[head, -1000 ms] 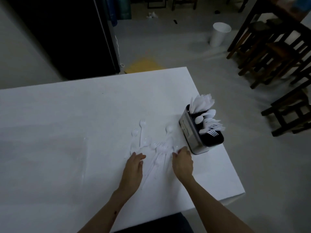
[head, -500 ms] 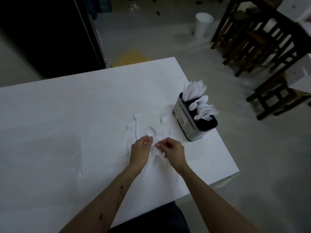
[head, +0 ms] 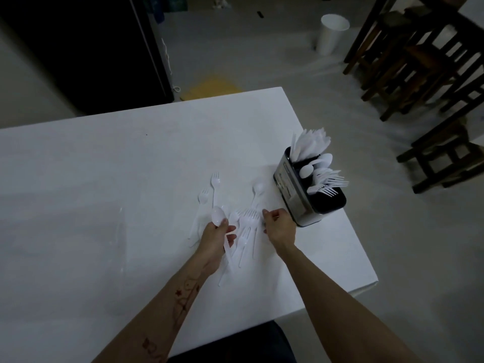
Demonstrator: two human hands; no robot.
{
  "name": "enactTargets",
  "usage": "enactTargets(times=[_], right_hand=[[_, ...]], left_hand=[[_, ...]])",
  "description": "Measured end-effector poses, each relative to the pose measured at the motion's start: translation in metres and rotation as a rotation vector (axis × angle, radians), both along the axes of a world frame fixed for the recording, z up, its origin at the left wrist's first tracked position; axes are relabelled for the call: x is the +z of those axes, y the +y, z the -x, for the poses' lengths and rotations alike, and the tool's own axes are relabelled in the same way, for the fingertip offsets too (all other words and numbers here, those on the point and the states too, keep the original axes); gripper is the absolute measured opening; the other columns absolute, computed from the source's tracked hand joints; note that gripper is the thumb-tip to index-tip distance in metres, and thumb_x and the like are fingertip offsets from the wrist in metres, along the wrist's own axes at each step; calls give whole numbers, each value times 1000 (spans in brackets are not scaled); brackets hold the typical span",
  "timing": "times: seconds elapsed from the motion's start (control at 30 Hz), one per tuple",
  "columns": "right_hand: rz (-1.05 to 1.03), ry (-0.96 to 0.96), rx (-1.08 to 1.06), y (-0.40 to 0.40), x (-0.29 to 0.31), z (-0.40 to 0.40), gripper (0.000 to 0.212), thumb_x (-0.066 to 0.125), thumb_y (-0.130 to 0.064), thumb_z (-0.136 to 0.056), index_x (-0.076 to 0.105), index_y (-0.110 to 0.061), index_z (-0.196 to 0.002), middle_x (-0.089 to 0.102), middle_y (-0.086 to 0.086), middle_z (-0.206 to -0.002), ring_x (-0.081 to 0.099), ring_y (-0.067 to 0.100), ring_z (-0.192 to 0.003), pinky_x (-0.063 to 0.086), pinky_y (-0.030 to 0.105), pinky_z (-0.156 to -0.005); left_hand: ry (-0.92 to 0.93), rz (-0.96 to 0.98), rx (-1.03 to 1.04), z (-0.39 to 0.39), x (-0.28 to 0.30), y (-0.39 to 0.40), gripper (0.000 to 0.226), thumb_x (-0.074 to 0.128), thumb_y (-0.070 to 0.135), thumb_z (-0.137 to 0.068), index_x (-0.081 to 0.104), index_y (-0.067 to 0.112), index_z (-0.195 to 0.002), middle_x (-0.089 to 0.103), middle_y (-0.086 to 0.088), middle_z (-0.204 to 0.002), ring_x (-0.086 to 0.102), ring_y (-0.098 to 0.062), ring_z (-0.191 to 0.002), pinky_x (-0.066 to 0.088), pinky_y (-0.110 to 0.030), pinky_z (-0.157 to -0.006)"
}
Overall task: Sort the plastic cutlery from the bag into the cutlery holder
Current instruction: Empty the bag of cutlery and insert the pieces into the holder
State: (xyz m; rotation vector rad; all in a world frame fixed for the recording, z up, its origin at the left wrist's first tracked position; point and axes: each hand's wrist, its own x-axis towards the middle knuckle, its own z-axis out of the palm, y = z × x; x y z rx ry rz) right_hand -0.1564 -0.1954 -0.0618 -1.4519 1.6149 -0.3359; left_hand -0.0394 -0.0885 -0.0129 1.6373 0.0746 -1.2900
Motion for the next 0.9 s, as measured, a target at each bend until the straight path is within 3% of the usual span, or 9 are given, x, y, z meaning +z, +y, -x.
enactTargets(times=[0.13, 0.2, 0.3, 0.43, 0.53, 0.57, 0.67, 0.77, 0.9], right_hand=[[-14, 65, 34, -10, 2, 0, 16, 60, -26, -92, 61, -11, -85, 70, 8, -87, 68, 28, -81, 58, 43, -78], [47, 109, 40, -9, 15, 1, 16, 55, -22, -93, 61, -7, -91, 67, 6, -87, 62, 25, -78, 51, 34, -71], [196, 178, 70, -3, 34, 2, 15, 53, -24, -94, 56, -9, -92, 60, 3, -80, 54, 22, -72, 44, 31, -65], [187, 10, 45, -4, 40, -5, 14, 57, -21, -90, 56, -9, -83, 61, 0, -73, 59, 21, -69, 46, 32, -63], [99, -80, 105, -6, 38, -15, 15, 61, -21, -86, 57, -11, -76, 62, 0, -70, 60, 20, -67, 53, 38, -68], [78, -90, 113, -7, 34, -17, 15, 62, -21, -86, 58, -11, -74, 63, 1, -69, 61, 20, -67, 54, 39, -69], [-15, -97, 142, -12, 23, -23, 18, 64, -25, -87, 64, -11, -75, 69, 2, -70, 66, 16, -64, 59, 39, -70], [9, -40, 153, -22, 15, -30, 29, 63, -43, -88, 64, -15, -81, 70, -1, -76, 69, 17, -73, 59, 41, -73], [126, 168, 186, -44, 13, -44, 30, 59, -40, -94, 60, -10, -99, 68, 7, -97, 65, 26, -89, 52, 34, -72]], left_hand=[[12, 56, -62, 3, 0, 5, 27, 43, 8, -100, 52, 5, -125, 64, -4, -103, 61, -14, -86, 50, -21, -71], [-43, 44, -34, 4, 0, 3, 24, 42, 7, -99, 52, 6, -121, 64, -8, -107, 62, -16, -85, 51, -23, -73], [-129, 27, -51, 8, -2, -2, 18, 40, 10, -100, 48, 9, -117, 63, -8, -112, 63, -19, -91, 50, -27, -79], [-68, 100, -109, 14, 2, -12, 16, 51, 15, -97, 56, 7, -110, 66, -5, -99, 64, -16, -86, 53, -24, -72], [-43, 130, -171, 16, 0, -15, 26, 57, 15, -93, 55, 0, -114, 66, -13, -102, 65, -23, -90, 54, -37, -84], [-49, 124, -175, 16, -2, -15, 28, 59, 12, -91, 54, 0, -116, 66, -12, -102, 66, -23, -91, 55, -37, -85], [-95, 117, -189, 15, -1, -15, 21, 59, -1, -89, 61, 3, -110, 70, -1, -90, 68, -12, -80, 53, -17, -66], [-87, 97, -152, 9, -4, -13, 19, 54, 0, -92, 59, 7, -109, 68, -8, -101, 65, -16, -87, 51, -19, -71], [-67, 56, -93, 0, -11, -6, 20, 53, 3, -94, 54, 7, -114, 64, -11, -109, 63, -20, -89, 52, -29, -78]])
